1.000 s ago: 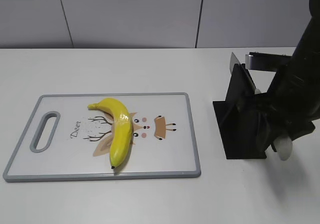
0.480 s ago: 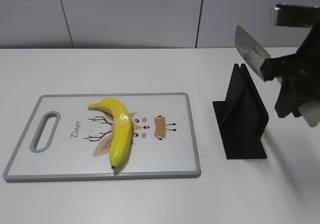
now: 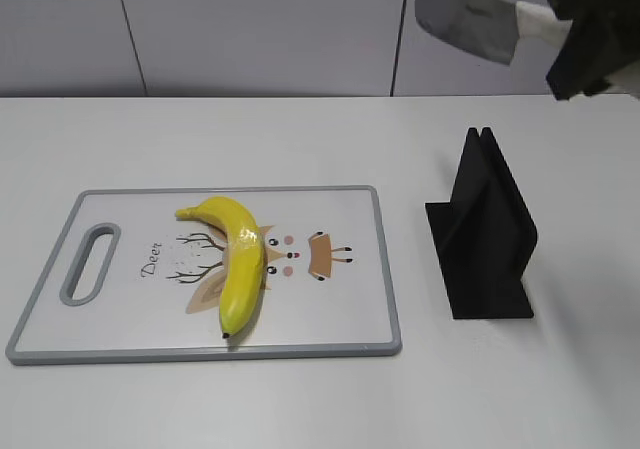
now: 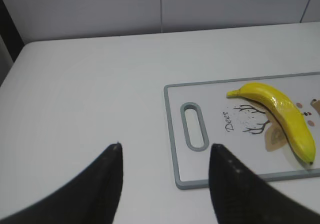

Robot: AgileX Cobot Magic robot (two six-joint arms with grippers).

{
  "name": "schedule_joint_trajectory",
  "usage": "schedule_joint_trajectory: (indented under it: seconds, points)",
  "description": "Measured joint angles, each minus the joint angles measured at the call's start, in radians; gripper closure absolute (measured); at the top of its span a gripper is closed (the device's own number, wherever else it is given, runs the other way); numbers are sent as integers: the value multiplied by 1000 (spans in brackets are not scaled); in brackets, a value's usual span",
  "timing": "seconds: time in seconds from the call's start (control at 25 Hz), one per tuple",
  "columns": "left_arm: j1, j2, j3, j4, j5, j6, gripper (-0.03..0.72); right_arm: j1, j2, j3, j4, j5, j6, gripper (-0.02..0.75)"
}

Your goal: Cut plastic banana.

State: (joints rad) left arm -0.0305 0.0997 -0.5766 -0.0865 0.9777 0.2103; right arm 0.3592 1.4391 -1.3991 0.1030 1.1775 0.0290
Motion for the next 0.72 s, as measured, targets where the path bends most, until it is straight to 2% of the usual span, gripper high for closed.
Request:
schedule_joint_trajectory:
  seconds: [0.2,0.32,0.56,0.72]
  points:
    - [0,228,-91,-9,-75,118,160,0,57,-92,2,1,-262,573]
    - [0,388,-165,-77,-135,206,160,0,112,-142,18,-2,-411,573]
    - [-12,701,-356,-275,-171,507,160,0,227,-222,154,-17,-684,573]
    - [-52,888,-483,-333,-138,766,160,0,303,-230,261,-21,-845,573]
